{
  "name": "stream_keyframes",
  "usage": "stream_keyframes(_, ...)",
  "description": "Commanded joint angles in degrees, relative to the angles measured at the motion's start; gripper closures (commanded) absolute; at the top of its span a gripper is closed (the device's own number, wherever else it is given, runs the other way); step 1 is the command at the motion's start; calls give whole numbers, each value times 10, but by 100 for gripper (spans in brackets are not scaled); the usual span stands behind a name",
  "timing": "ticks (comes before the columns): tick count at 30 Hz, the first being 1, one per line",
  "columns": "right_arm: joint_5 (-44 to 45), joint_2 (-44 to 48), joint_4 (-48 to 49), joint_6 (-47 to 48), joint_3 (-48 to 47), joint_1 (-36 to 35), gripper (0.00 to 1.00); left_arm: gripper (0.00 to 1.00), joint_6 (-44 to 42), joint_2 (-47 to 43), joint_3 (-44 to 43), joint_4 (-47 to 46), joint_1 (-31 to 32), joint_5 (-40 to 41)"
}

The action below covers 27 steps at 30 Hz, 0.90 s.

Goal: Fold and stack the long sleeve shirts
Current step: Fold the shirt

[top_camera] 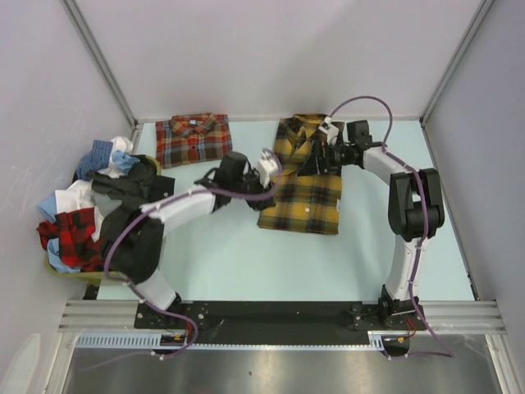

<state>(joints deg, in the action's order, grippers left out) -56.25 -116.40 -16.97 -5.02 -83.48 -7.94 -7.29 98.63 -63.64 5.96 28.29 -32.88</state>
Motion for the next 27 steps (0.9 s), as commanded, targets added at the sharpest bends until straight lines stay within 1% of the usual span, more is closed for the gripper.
stream_keyframes(1, 84, -7, -84, 119, -49, -16, 11, 54, -317, -96, 120, -44, 105, 148)
stream_keyframes(2, 89, -18, -91, 126, -59, -18, 14, 53, -337, -112, 151, -77, 123, 160)
stream_keyframes(3, 97, -27, -103, 127, -70, -20, 19, 52, -354, -116, 163, -89, 154, 174)
stream_keyframes(4, 95, -35, -108, 127, -89, -21, 27, 52, -377, -118, 170, -100, 170, 194)
stream_keyframes(6, 89, -64, -115, 109, -108, -22, 38, 52, -395, -111, 187, -136, 205, 219)
stream_keyframes(7, 84, -75, -122, 107, -118, -22, 46, 50, -417, -107, 192, -152, 218, 244)
stream_keyframes(8, 75, -92, -124, 99, -132, -22, 50, 50, -430, -97, 209, -189, 239, 255)
stream_keyframes(10, 70, -110, -131, 99, -143, -23, 58, 49, -460, -85, 226, -231, 258, 283)
stream_keyframes(13, 76, -139, -135, 101, -152, -21, 59, 46, -484, -56, 241, -275, 283, 295)
stream_keyframes(17, 74, -170, -148, 96, -164, -14, 60, 44, -505, -3, 242, -325, 309, 368)
stream_keyframes(24, 66, -185, -163, 113, -161, -15, 61, 48, -527, 41, 223, -343, 316, 413)
stream_keyframes(26, 64, -189, -166, 119, -164, -16, 61, 55, -530, 54, 217, -344, 315, 420)
stream_keyframes(27, 65, -190, -170, 120, -166, -15, 61, 61, -531, 52, 215, -340, 315, 412)
